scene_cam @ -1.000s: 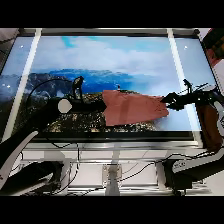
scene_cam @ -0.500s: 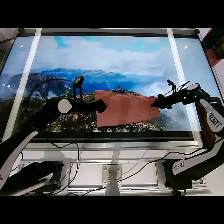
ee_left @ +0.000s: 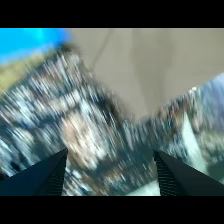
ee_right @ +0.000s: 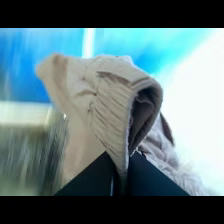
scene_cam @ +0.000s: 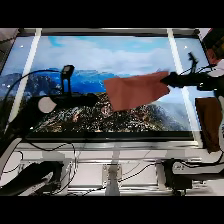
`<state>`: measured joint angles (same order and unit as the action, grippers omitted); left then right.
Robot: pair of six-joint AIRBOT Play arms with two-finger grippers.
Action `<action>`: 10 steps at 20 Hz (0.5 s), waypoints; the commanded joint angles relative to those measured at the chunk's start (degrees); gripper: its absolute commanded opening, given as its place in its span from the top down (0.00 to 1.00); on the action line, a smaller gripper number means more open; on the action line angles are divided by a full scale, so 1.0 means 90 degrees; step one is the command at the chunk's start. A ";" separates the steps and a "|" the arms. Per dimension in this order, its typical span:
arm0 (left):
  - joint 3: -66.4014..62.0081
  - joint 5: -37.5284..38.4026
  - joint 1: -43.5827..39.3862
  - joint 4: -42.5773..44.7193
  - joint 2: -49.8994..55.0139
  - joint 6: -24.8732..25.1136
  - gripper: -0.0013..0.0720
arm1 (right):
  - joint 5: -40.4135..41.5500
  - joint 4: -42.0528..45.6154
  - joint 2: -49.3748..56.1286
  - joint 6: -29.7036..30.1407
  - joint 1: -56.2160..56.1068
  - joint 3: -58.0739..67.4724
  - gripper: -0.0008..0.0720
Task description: Fold the clothes and pants, and hang the long-sleeved shirts on hangers.
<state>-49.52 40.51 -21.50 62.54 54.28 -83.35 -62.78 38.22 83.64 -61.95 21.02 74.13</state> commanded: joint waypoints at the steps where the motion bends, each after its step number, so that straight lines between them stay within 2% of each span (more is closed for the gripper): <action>1: -0.0015 -0.0041 0.0653 0.0063 -0.0860 0.0605 0.19 | 0.1384 0.0602 -0.0617 -0.1120 0.0731 0.0457 0.97; 3: -0.0015 -0.0041 0.1035 0.0294 -0.1328 0.0602 0.19 | 0.1525 0.1083 -0.0782 -0.1821 0.1382 0.0559 0.96; 5: -0.0015 -0.0041 0.1396 0.0384 -0.1705 0.0602 0.19 | 0.1188 0.1632 -0.0879 -0.2637 0.2076 0.0559 0.96; 8: -0.0015 -0.0041 0.1768 0.0384 -0.1987 0.0602 0.19 | -0.0175 0.2647 -0.0899 -0.3521 0.3113 0.0559 0.97; 10: -0.0015 -0.0041 0.1860 0.0384 -0.2021 0.0602 0.19 | -0.1139 0.3424 -0.0899 -0.3616 0.3687 0.0556 0.97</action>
<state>-49.58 40.18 -7.16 65.58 38.02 -78.15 -62.30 58.63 76.03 -88.27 46.70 78.91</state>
